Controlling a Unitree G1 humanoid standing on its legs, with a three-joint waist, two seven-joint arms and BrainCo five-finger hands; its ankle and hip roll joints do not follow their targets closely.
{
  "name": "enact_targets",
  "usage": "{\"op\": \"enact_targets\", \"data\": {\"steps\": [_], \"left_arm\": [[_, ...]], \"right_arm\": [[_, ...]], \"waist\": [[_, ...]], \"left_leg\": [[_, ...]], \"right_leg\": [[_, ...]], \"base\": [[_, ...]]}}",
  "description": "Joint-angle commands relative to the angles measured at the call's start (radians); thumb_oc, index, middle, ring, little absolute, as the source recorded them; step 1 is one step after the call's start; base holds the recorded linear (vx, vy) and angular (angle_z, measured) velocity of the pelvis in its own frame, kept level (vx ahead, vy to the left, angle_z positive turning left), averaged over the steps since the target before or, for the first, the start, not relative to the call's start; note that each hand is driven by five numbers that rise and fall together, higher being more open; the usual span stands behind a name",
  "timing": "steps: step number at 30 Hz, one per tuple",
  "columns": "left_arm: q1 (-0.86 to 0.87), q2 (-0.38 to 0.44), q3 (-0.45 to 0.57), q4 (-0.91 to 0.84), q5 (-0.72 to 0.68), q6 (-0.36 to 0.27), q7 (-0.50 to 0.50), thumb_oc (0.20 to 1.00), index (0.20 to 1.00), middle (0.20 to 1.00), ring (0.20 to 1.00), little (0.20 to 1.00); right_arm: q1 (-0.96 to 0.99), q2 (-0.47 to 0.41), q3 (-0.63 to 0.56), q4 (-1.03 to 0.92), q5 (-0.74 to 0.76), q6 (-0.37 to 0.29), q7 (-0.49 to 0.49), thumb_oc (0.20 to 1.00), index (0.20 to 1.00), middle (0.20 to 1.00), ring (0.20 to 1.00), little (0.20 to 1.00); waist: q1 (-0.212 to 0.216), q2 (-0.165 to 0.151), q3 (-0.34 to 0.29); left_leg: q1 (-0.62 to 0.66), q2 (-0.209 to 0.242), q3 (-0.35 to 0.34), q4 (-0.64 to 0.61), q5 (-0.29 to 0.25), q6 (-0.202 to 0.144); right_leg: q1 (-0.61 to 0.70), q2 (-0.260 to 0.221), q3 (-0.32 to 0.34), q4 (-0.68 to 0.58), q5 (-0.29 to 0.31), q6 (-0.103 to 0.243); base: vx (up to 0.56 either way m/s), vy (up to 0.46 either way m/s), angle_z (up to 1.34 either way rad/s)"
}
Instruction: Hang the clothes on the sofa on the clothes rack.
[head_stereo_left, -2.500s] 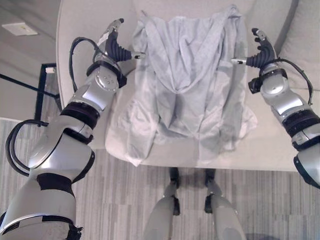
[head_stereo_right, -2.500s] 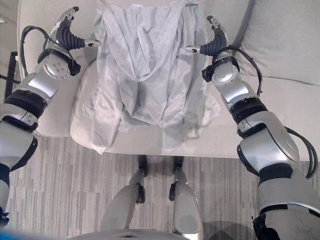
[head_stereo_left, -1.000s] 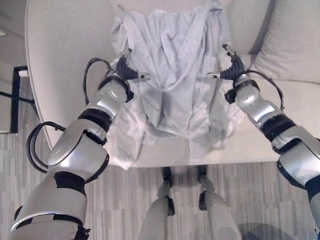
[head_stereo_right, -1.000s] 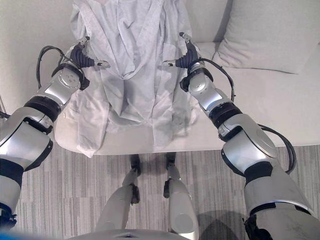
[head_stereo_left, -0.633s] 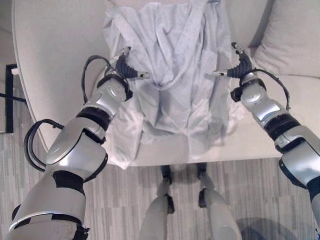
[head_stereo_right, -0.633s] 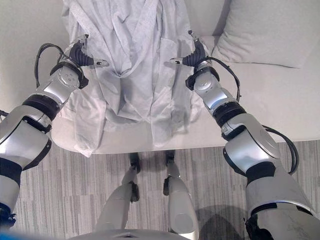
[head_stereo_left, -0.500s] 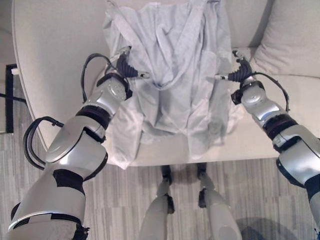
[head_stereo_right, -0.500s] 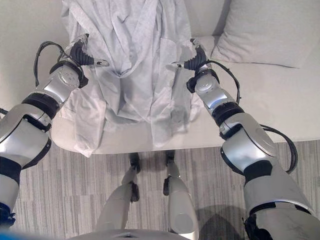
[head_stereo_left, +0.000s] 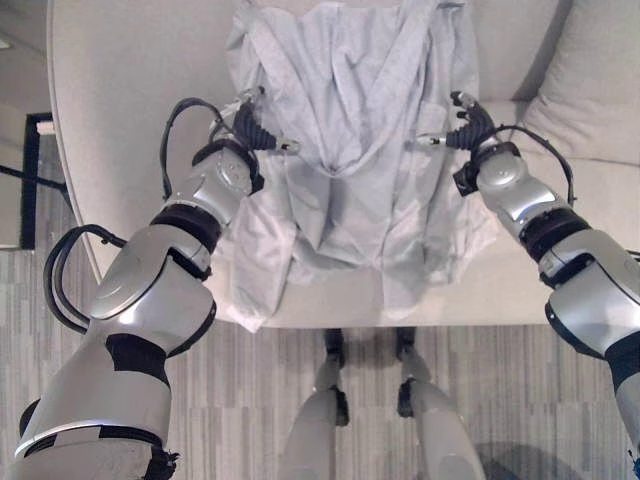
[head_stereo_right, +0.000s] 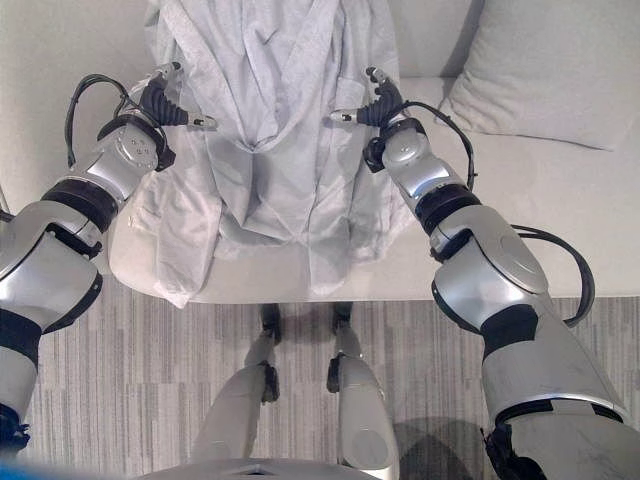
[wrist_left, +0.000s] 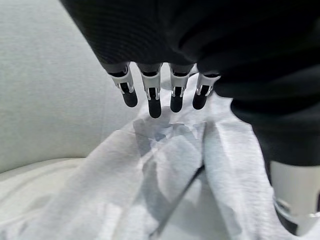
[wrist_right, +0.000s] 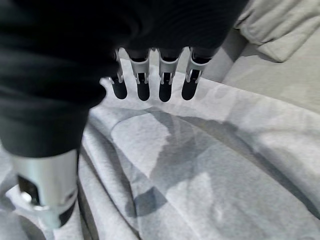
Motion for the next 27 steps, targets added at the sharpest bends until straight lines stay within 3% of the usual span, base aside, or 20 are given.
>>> {"op": "enact_targets", "data": {"steps": [1, 17, 27], "left_arm": [[-0.157, 0.008, -0.047, 0.091, 0.000, -0.013, 0.017, 1.000, 1.000, 1.000, 1.000, 1.000], [-0.184, 0.033, -0.051, 0.110, -0.002, -0.016, 0.027, 1.000, 1.000, 1.000, 1.000, 1.000], [-0.284, 0.035, -0.100, 0.160, 0.013, -0.009, 0.025, 1.000, 1.000, 1.000, 1.000, 1.000]], "right_arm": [[-0.123, -0.011, -0.021, 0.084, 0.052, -0.022, -0.005, 1.000, 1.000, 1.000, 1.000, 1.000], [-0.193, -0.045, -0.024, 0.139, 0.044, -0.010, -0.018, 1.000, 1.000, 1.000, 1.000, 1.000], [-0.274, -0.049, 0.020, 0.198, -0.021, 0.004, -0.039, 1.000, 1.000, 1.000, 1.000, 1.000]], "waist": [[0.035, -0.001, 0.007], [0.070, 0.002, 0.013], [0.053, 0.004, 0.024]], "left_leg": [[0.019, -0.006, -0.030, -0.003, 0.008, -0.105], [0.008, -0.010, -0.043, -0.003, 0.010, -0.107], [-0.056, -0.009, -0.036, -0.003, 0.023, -0.112]], "right_leg": [[-0.019, -0.064, 0.015, 0.011, 0.017, 0.190], [-0.017, -0.067, -0.003, 0.011, 0.017, 0.190], [-0.080, -0.066, -0.002, 0.011, 0.031, 0.190]], "base": [[0.02, -0.009, 0.08], [0.01, -0.005, 0.06], [0.00, 0.002, 0.02]]}}
